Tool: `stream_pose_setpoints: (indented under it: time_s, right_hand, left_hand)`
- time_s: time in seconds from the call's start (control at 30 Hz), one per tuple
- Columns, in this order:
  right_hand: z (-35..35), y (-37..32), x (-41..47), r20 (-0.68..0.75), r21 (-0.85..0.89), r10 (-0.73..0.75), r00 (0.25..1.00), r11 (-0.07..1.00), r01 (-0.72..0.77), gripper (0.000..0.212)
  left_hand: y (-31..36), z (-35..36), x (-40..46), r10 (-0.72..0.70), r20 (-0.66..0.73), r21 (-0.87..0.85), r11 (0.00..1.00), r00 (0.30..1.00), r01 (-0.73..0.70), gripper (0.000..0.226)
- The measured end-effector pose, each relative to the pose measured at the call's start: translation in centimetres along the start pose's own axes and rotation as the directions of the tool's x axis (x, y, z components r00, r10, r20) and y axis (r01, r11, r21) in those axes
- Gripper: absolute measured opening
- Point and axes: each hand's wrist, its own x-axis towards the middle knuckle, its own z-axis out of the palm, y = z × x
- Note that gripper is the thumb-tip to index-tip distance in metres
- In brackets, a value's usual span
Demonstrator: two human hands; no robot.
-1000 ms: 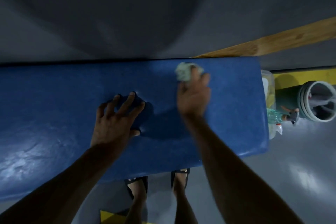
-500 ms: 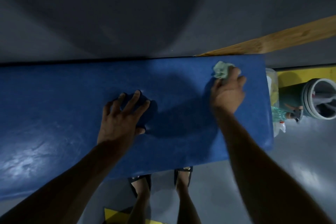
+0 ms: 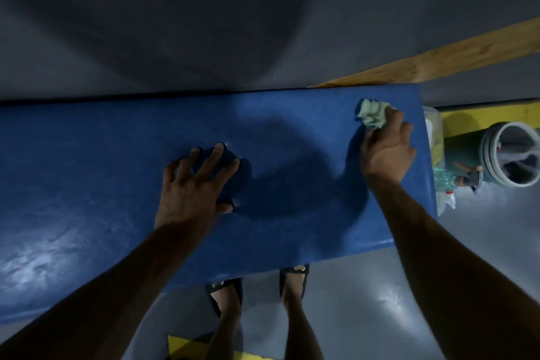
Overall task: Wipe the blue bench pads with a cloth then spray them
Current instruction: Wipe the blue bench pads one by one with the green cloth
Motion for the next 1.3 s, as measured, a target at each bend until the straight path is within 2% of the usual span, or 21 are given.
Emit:
stream_pose_setpoints:
  time_s: [0.07, 0.1, 0.17, 0.27, 0.33, 0.37, 0.43, 0.5, 0.57, 0.6, 0.67, 0.73, 0.83, 0.9, 0.93, 1.0, 1.07, 1.1, 1.17, 1.2, 1.3]
  right_hand:
    - [0.8, -3.3, -2.1, 0.005, 0.076, 0.093, 0.996, 0.993, -0.094, 0.053]
    - [1.2, -5.2, -3.9, 0.005, 0.130, 0.048, 0.999, 0.990, -0.048, 0.053]
    - [1.9, -8.5, -8.7, 0.021, 0.187, -0.228, 0.973, 0.957, 0.220, 0.047]
    - [1.4, -9.0, -13.2, 0.090, 0.169, -0.685, 0.723, 0.726, 0.666, 0.051]
    - [0.9, -6.5, -10.8, 0.089, 0.130, -0.814, 0.575, 0.581, 0.803, 0.056]
    - [0.9, -4.9, -9.0, 0.102, 0.079, -0.815, 0.571, 0.579, 0.812, 0.056]
    - [0.6, -0.9, -4.9, 0.100, -0.026, -0.694, 0.713, 0.714, 0.699, 0.052]
    - [-0.4, 2.5, -2.4, 0.041, -0.024, -0.407, 0.913, 0.913, 0.408, 0.049]
    - [-0.5, 2.8, -2.5, -0.010, 0.014, -0.105, 0.994, 0.994, 0.106, 0.051]
    - [-0.2, 1.5, -3.4, -0.028, 0.043, -0.033, 0.999, 0.999, 0.034, 0.050]
    - [0.8, -2.2, -7.0, -0.053, 0.200, -0.031, 0.998, 0.979, 0.041, 0.041]
    - [1.6, -5.7, -12.2, -0.049, 0.373, -0.221, 0.974, 0.901, 0.223, 0.035]
    - [1.6, -7.1, -17.5, 0.057, 0.167, -0.684, 0.727, 0.724, 0.669, 0.057]
    - [1.1, -5.1, -15.2, 0.063, 0.130, -0.808, 0.586, 0.589, 0.797, 0.061]
    - [0.7, -3.9, -13.4, 0.074, 0.090, -0.812, 0.578, 0.583, 0.807, 0.059]
    - [0.3, -0.3, -9.2, 0.069, 0.006, -0.691, 0.720, 0.722, 0.692, 0.052]
    - [-0.5, 3.0, -6.1, 0.028, 0.024, -0.399, 0.917, 0.917, 0.398, 0.049]
    - [-0.7, 3.7, -5.7, 0.003, 0.072, -0.233, 0.973, 0.970, 0.232, 0.049]
    - [-0.2, 2.3, -7.0, -0.020, 0.148, -0.009, 1.000, 0.989, 0.011, 0.047]
    - [0.3, 0.6, -8.5, -0.014, 0.174, 0.016, 1.000, 0.985, -0.014, 0.045]
    - [1.2, -4.8, -15.0, 0.056, 0.256, -0.217, 0.975, 0.946, 0.196, 0.045]
  left_hand:
    - [0.0, -0.1, -0.1, -0.013, 0.009, 0.012, 1.000, 1.000, 0.013, 0.094]
    - [0.0, -0.1, -0.1, -0.018, 0.017, 0.020, 1.000, 1.000, 0.018, 0.094]
    - [0.1, -0.2, -0.2, -0.024, 0.033, 0.028, 0.999, 0.999, 0.023, 0.093]
    - [0.1, -0.2, -0.1, -0.026, 0.038, 0.034, 0.999, 0.999, 0.025, 0.092]
    - [0.0, -0.2, 0.0, -0.027, 0.033, 0.039, 0.999, 0.999, 0.026, 0.093]
    - [-0.1, -0.1, 0.0, -0.025, 0.028, 0.039, 0.999, 0.999, 0.024, 0.094]
    - [-0.2, 0.0, -0.1, -0.014, 0.012, 0.030, 0.999, 1.000, 0.014, 0.093]
    - [-0.1, 0.0, -0.2, -0.007, -0.004, 0.018, 1.000, 1.000, 0.007, 0.092]
    - [0.1, -0.2, -0.2, -0.013, 0.007, 0.020, 1.000, 1.000, 0.013, 0.092]
    - [0.2, -0.4, -0.1, -0.020, 0.018, 0.028, 0.999, 1.000, 0.020, 0.091]
    - [0.3, -0.5, -0.1, -0.036, 0.028, 0.033, 0.999, 0.999, 0.035, 0.091]
    - [0.4, -0.5, -0.1, -0.043, 0.028, 0.028, 0.999, 0.999, 0.043, 0.092]
    - [0.3, -0.4, -0.2, -0.031, 0.020, 0.039, 0.999, 0.999, 0.031, 0.093]
    - [0.2, -0.4, -0.2, -0.027, 0.011, 0.035, 0.999, 1.000, 0.026, 0.092]
    - [0.2, -0.5, -0.1, -0.024, 0.007, 0.034, 0.999, 1.000, 0.024, 0.092]
    - [0.2, -0.6, -0.1, -0.019, 0.009, 0.040, 0.999, 1.000, 0.019, 0.091]
    - [0.4, -0.5, -0.2, -0.021, -0.001, 0.030, 0.999, 1.000, 0.021, 0.090]
    - [0.5, -0.4, -0.2, -0.025, -0.004, 0.025, 0.999, 1.000, 0.025, 0.091]
    - [0.8, -0.4, -0.2, -0.027, -0.009, 0.027, 0.999, 1.000, 0.027, 0.092]
    - [0.8, -0.4, -0.2, -0.024, -0.016, 0.027, 0.999, 1.000, 0.024, 0.092]
    - [0.5, -0.4, -0.2, -0.004, -0.043, 0.020, 1.000, 0.999, 0.005, 0.091]
